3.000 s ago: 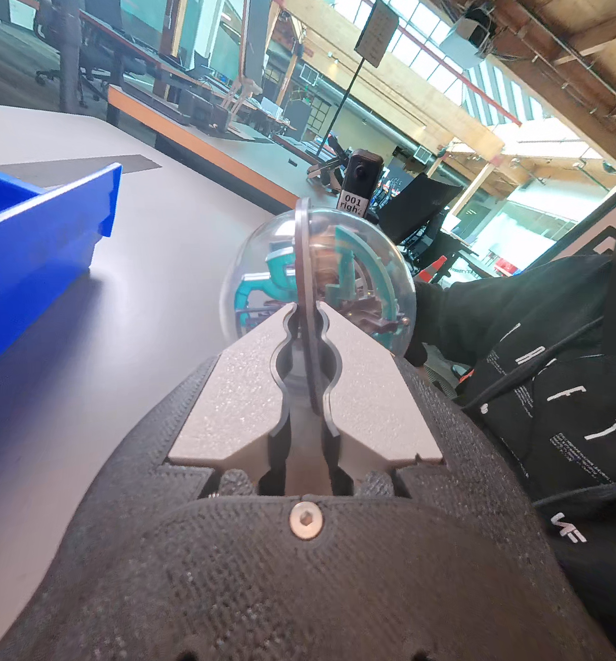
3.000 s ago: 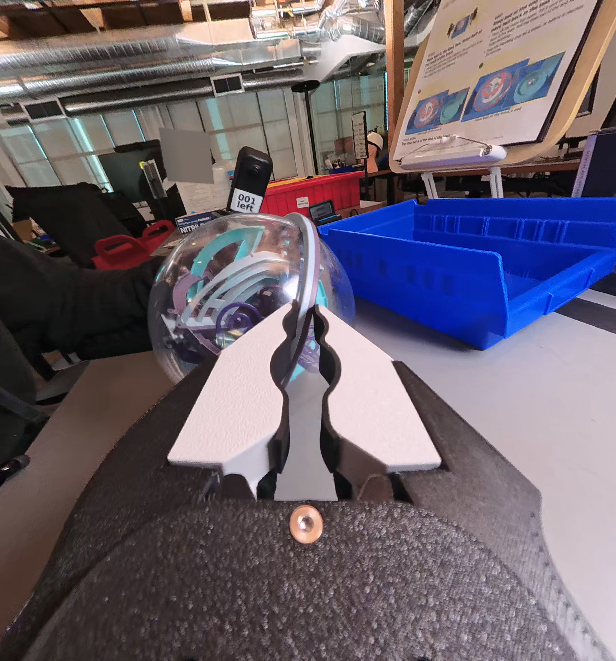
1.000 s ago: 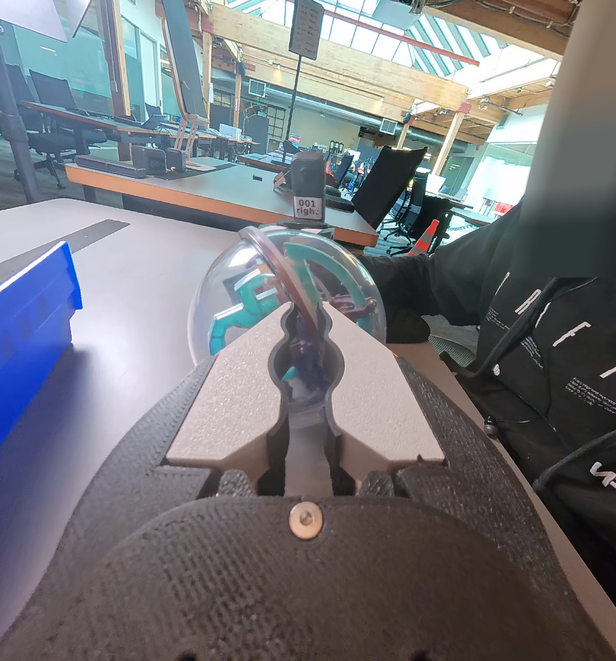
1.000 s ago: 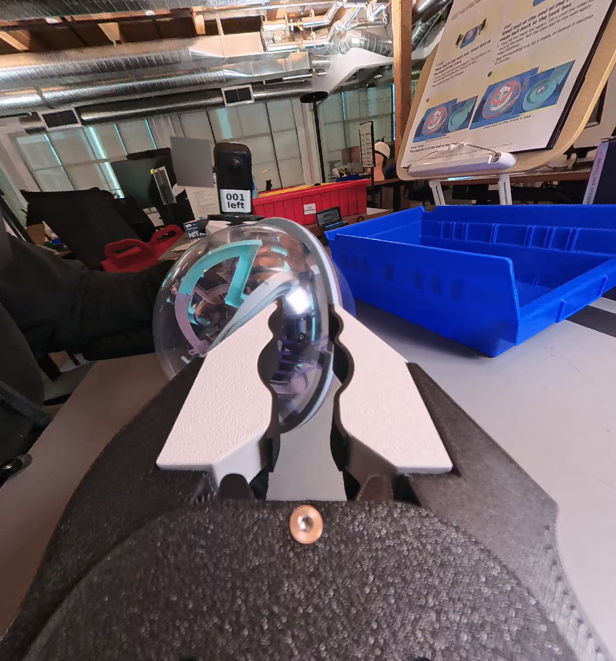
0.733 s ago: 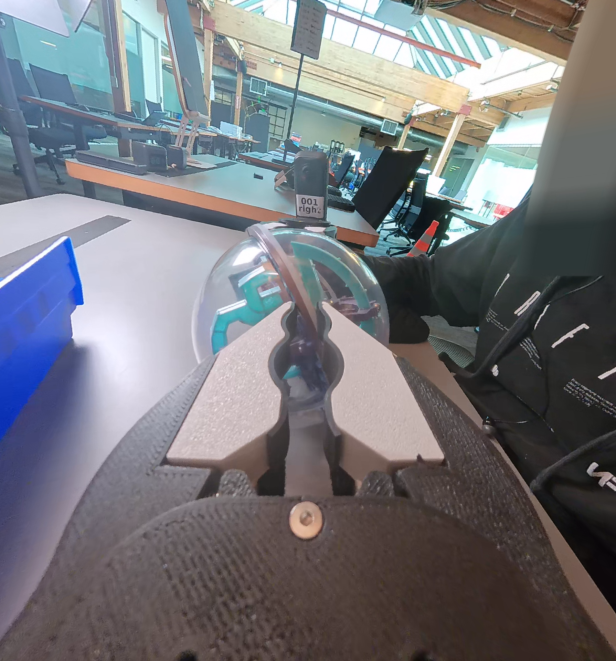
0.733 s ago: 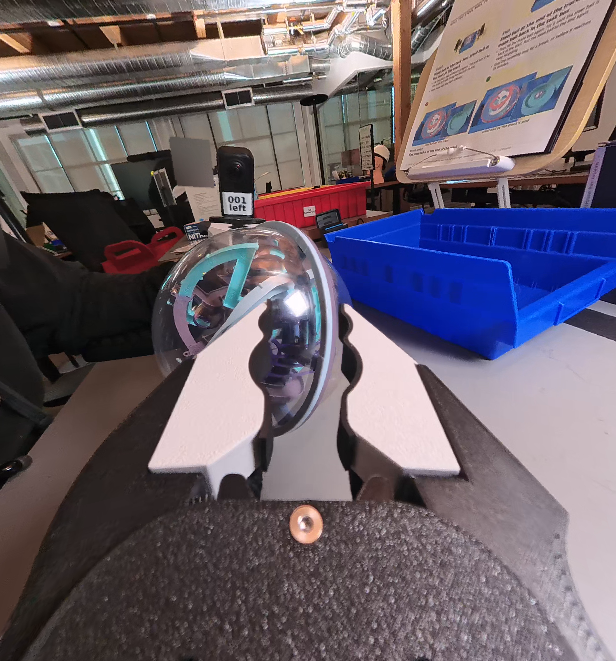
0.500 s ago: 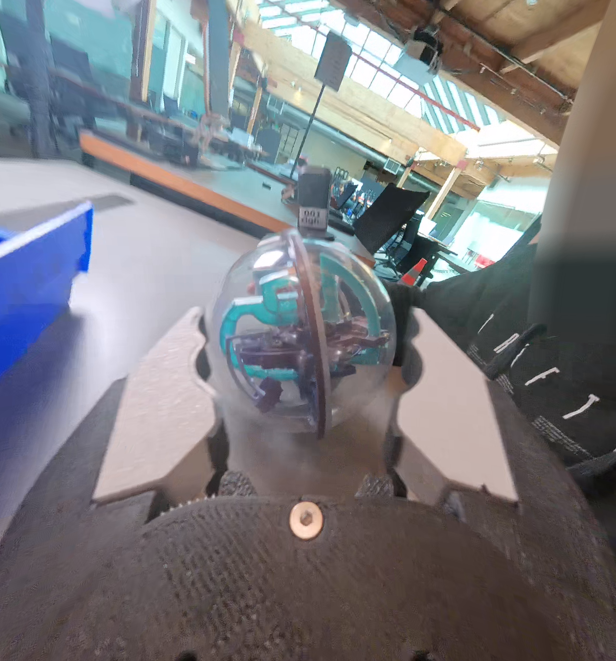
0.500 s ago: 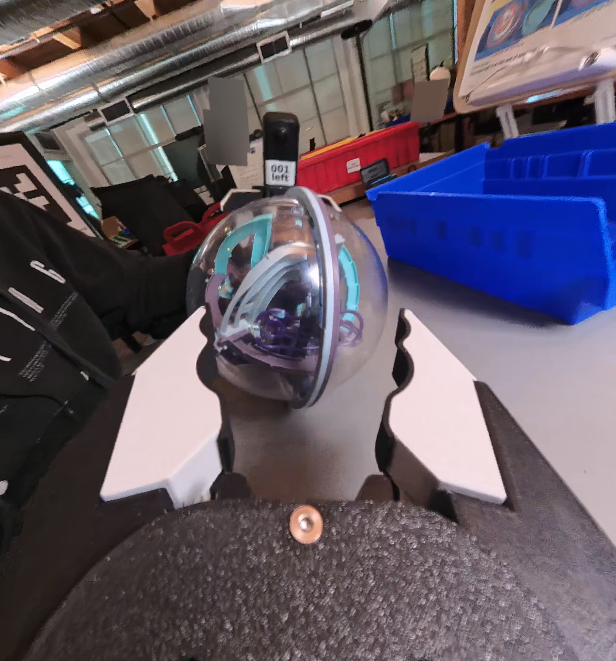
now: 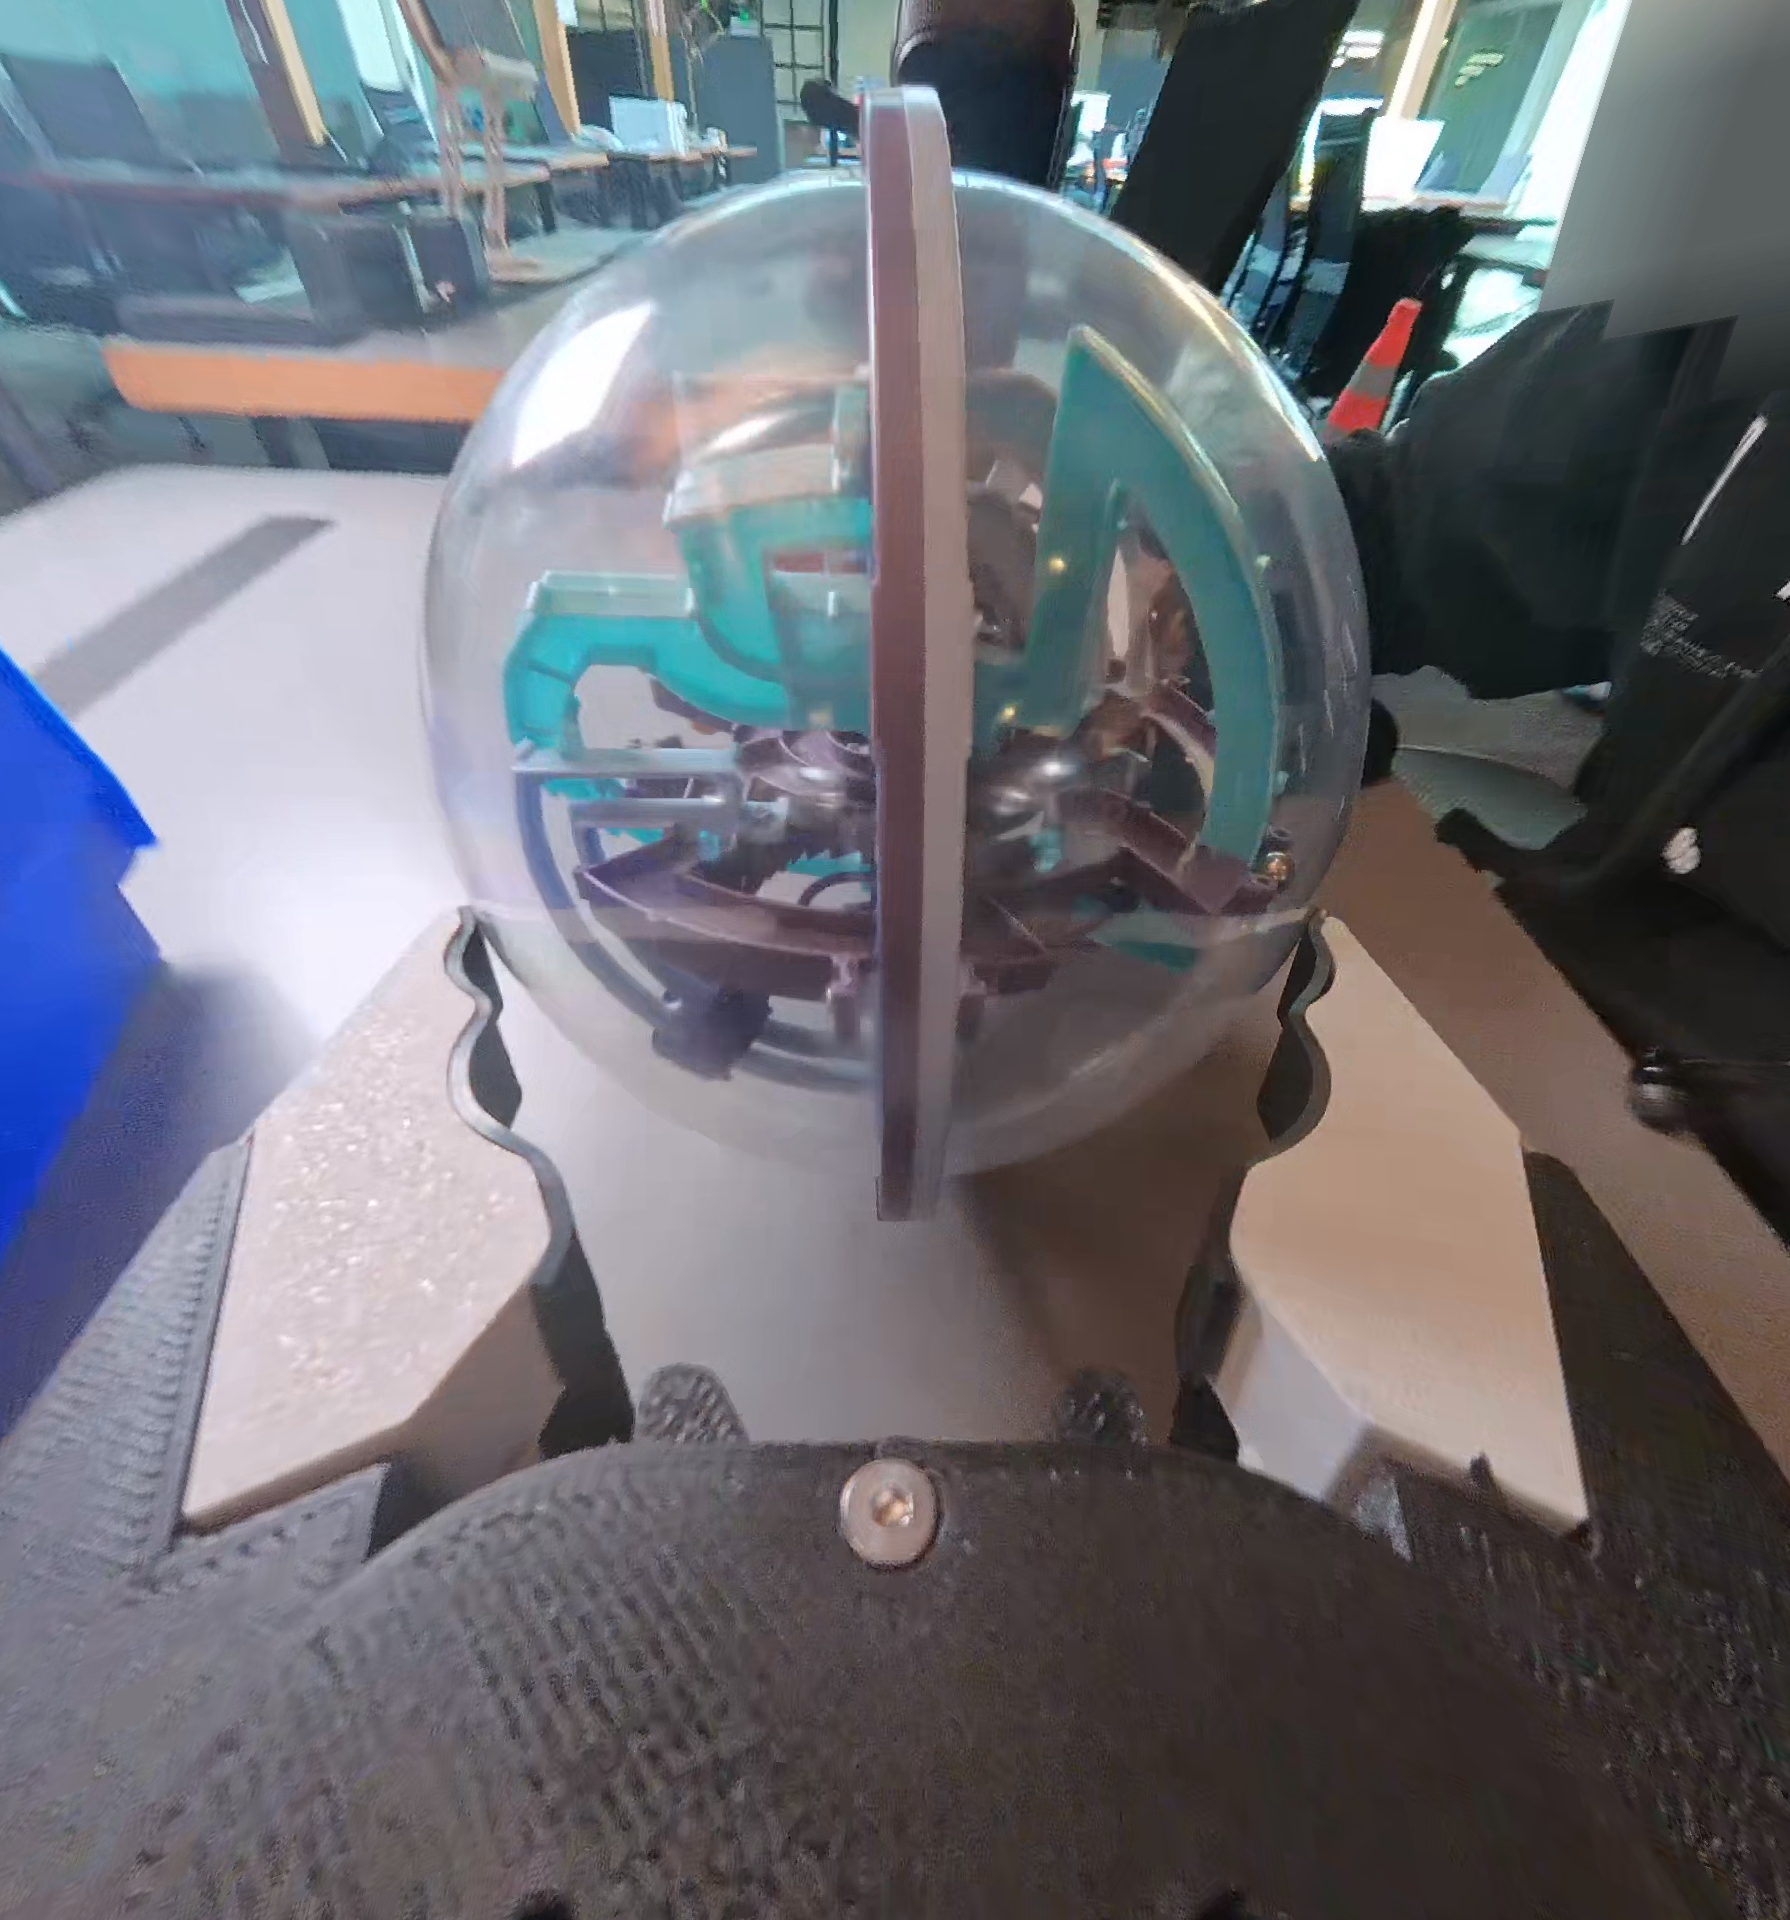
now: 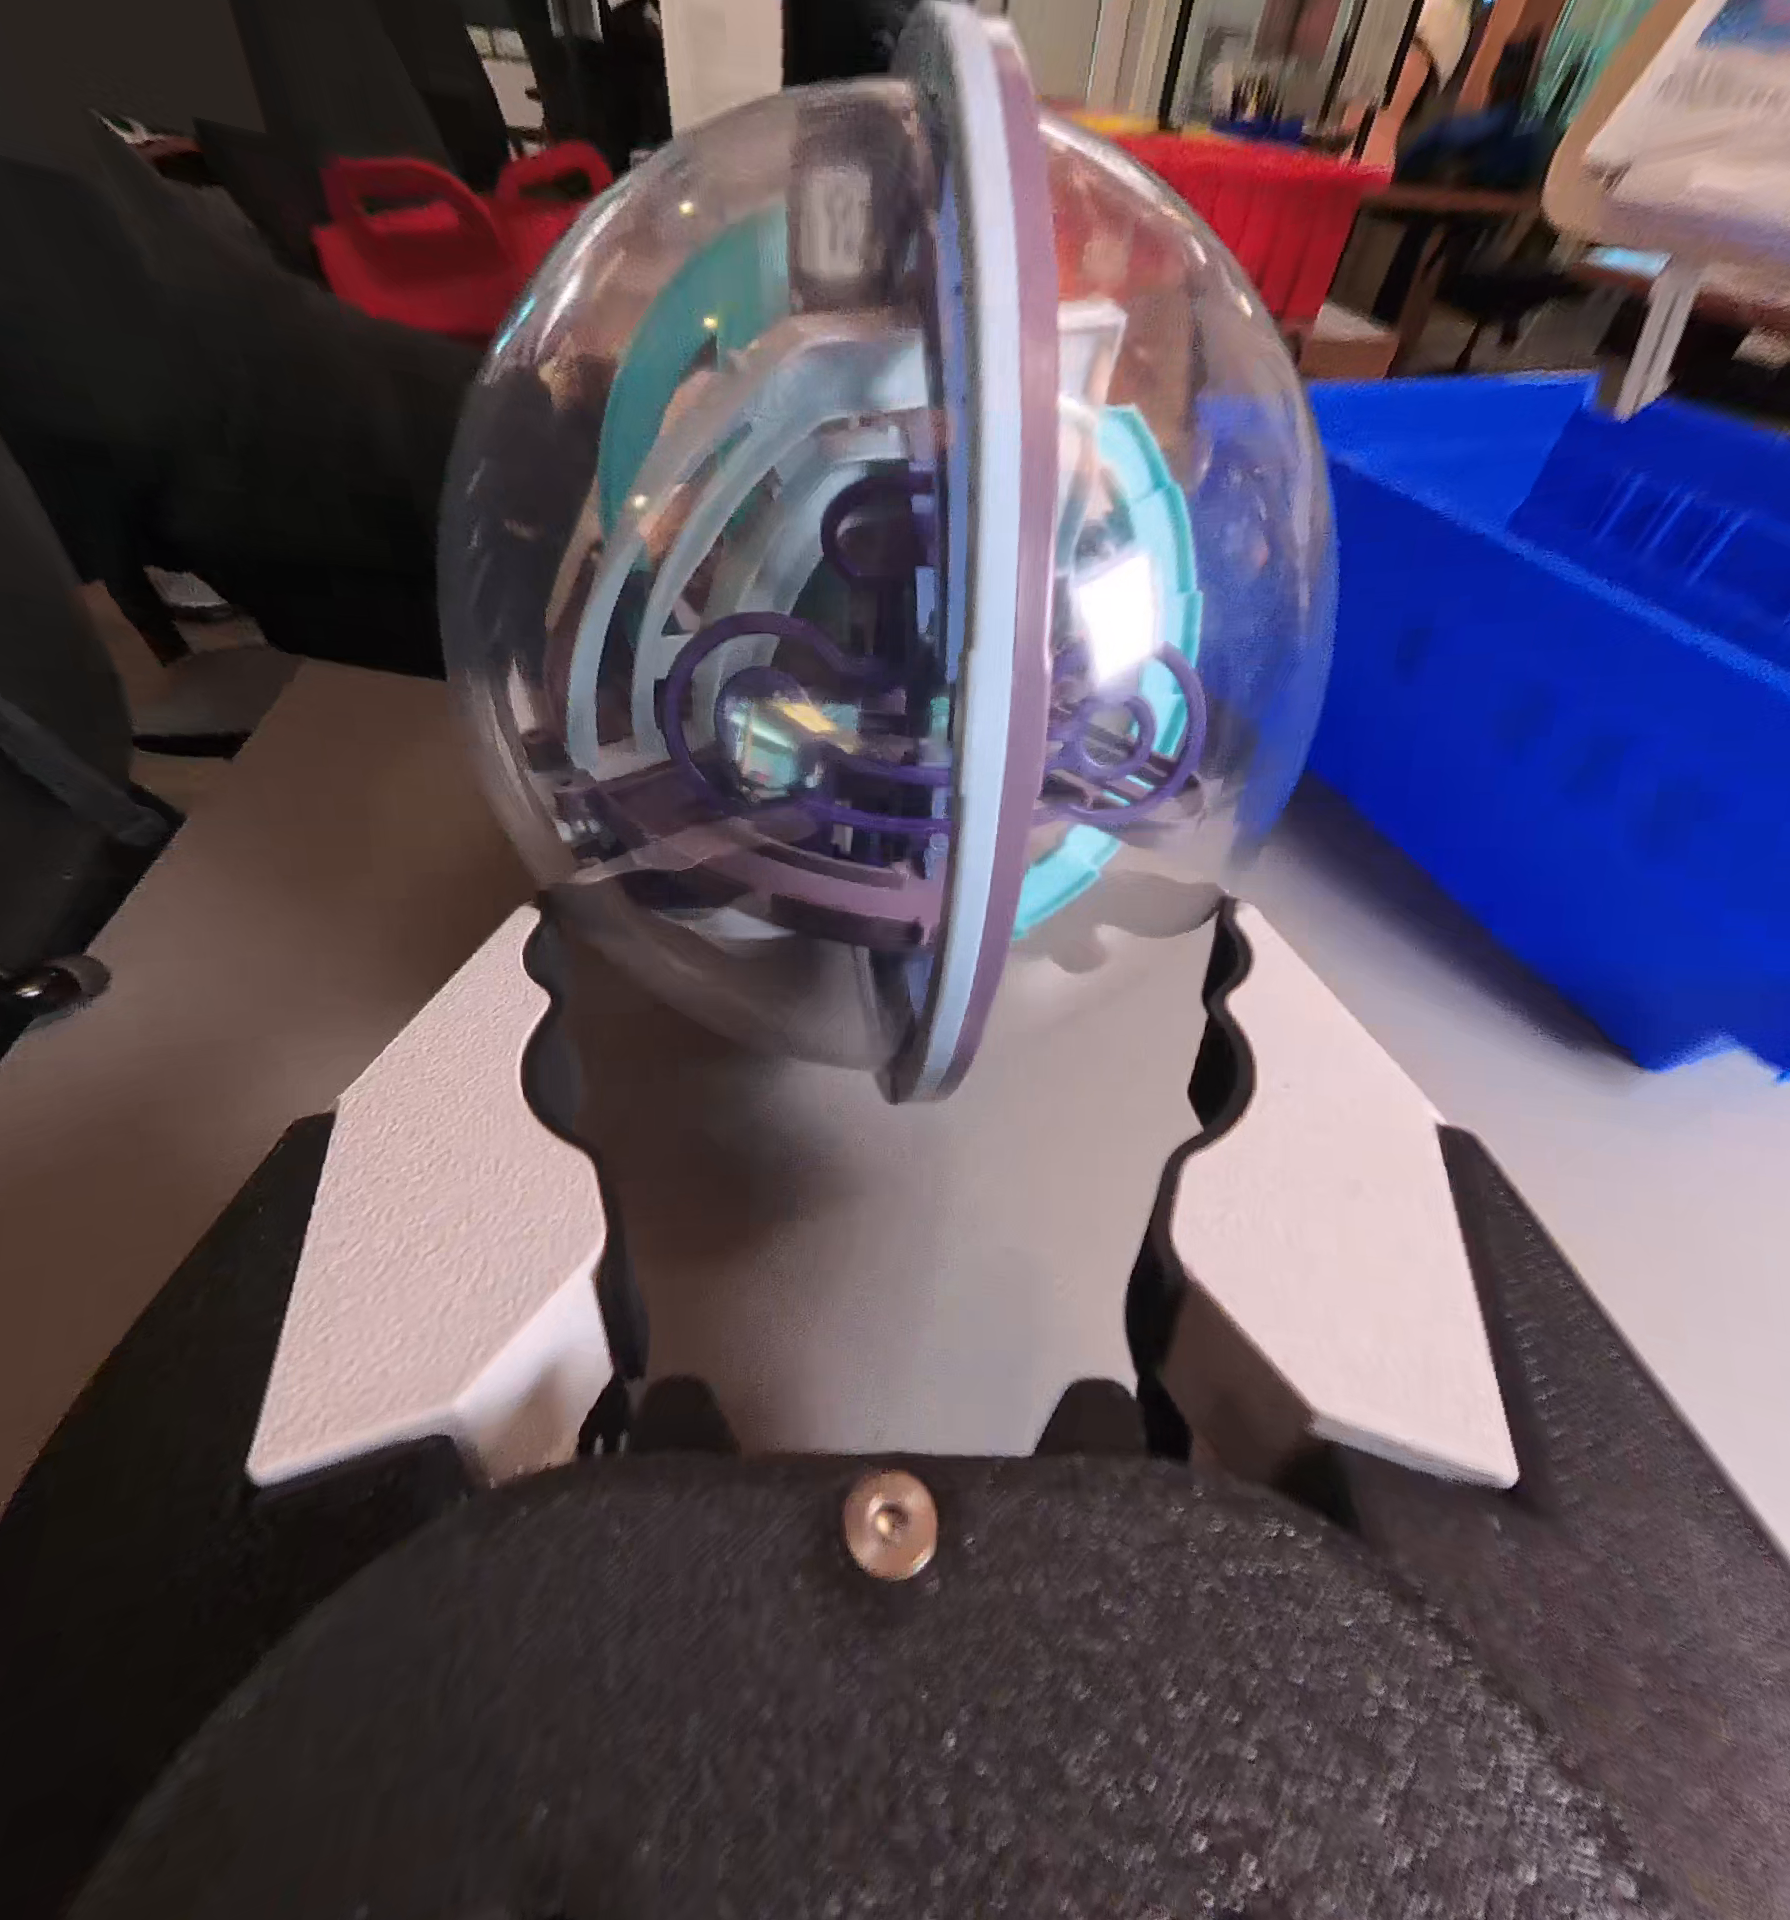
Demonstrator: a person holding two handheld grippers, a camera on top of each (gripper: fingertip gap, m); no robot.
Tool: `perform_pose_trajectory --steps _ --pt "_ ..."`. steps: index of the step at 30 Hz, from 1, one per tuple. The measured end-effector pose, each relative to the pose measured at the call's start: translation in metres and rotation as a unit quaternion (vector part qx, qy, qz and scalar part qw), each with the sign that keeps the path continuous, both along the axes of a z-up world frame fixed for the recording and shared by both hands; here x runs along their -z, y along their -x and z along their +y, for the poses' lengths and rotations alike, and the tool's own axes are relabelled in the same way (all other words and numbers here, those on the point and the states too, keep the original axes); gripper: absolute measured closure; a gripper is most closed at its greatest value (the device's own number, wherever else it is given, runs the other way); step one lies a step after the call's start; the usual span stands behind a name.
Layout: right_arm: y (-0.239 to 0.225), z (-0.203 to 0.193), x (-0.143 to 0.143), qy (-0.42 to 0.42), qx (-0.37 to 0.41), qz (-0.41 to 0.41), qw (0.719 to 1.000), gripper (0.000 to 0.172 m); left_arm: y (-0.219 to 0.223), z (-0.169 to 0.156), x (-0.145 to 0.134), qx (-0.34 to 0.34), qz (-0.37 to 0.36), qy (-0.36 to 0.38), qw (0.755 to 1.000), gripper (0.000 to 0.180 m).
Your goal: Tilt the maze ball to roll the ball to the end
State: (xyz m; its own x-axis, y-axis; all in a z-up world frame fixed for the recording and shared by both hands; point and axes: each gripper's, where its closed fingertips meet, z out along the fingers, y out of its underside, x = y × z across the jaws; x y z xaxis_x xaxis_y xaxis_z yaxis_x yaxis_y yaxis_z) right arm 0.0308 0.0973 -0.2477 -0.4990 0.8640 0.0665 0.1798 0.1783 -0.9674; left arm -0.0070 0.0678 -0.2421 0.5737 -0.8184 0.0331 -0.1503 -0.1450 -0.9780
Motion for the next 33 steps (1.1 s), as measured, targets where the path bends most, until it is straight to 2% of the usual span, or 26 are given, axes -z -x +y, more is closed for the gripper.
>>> perform_pose_trajectory --steps 2,4,9,11,15,17,20,23,26,29,31,33 --pt "0.000 0.002 -0.002 -0.024 0.009 0.006 1.000 0.053 0.000 0.003 -0.005 -0.015 0.027 -0.039 0.999 0.035" --pt "0.001 0.007 0.009 -0.047 0.022 -0.019 0.998 0.056 0.003 0.007 -0.002 -0.036 0.074 -0.066 0.994 0.036" --pt "0.004 0.012 0.034 -0.058 0.033 -0.074 0.995 0.049 0.009 0.014 0.019 -0.067 0.223 -0.122 0.965 0.036" --pt "0.005 0.015 0.037 -0.068 0.043 -0.081 0.993 0.050 0.012 0.017 0.019 -0.082 0.271 -0.152 0.947 0.036" --pt "0.006 0.021 0.039 -0.073 0.059 -0.086 0.992 0.053 0.021 0.025 0.017 -0.115 0.388 -0.231 0.885 0.036" --pt "0.006 0.023 0.041 -0.073 0.060 -0.089 0.992 0.053 0.020 0.025 0.016 -0.119 0.403 -0.240 0.875 0.037" --pt "0.006 0.023 0.041 -0.060 0.062 -0.092 0.992 0.054 0.019 0.024 0.015 -0.121 0.364 -0.222 0.897 0.038" --pt "0.006 0.027 0.041 -0.061 0.068 -0.092 0.992 0.061 0.013 0.018 0.003 -0.108 0.225 -0.179 0.952 0.029" --pt "0.005 0.027 0.041 -0.054 0.068 -0.097 0.991 0.063 0.015 0.011 -0.002 -0.078 0.073 -0.060 0.992 0.023" --pt "0.005 0.024 0.041 -0.047 0.064 -0.104 0.991 0.065 0.024 0.011 0.002 -0.068 -0.040 0.054 0.995 0.027" --pt "0.004 0.021 0.041 -0.040 0.058 -0.108 0.992 0.065 0.024 0.013 0.009 -0.062 -0.078 0.114 0.988 0.039" --pt "0.003 0.019 0.042 -0.030 0.052 -0.115 0.992 0.066 0.024 0.017 0.014 -0.068 -0.087 0.141 0.984 0.042"
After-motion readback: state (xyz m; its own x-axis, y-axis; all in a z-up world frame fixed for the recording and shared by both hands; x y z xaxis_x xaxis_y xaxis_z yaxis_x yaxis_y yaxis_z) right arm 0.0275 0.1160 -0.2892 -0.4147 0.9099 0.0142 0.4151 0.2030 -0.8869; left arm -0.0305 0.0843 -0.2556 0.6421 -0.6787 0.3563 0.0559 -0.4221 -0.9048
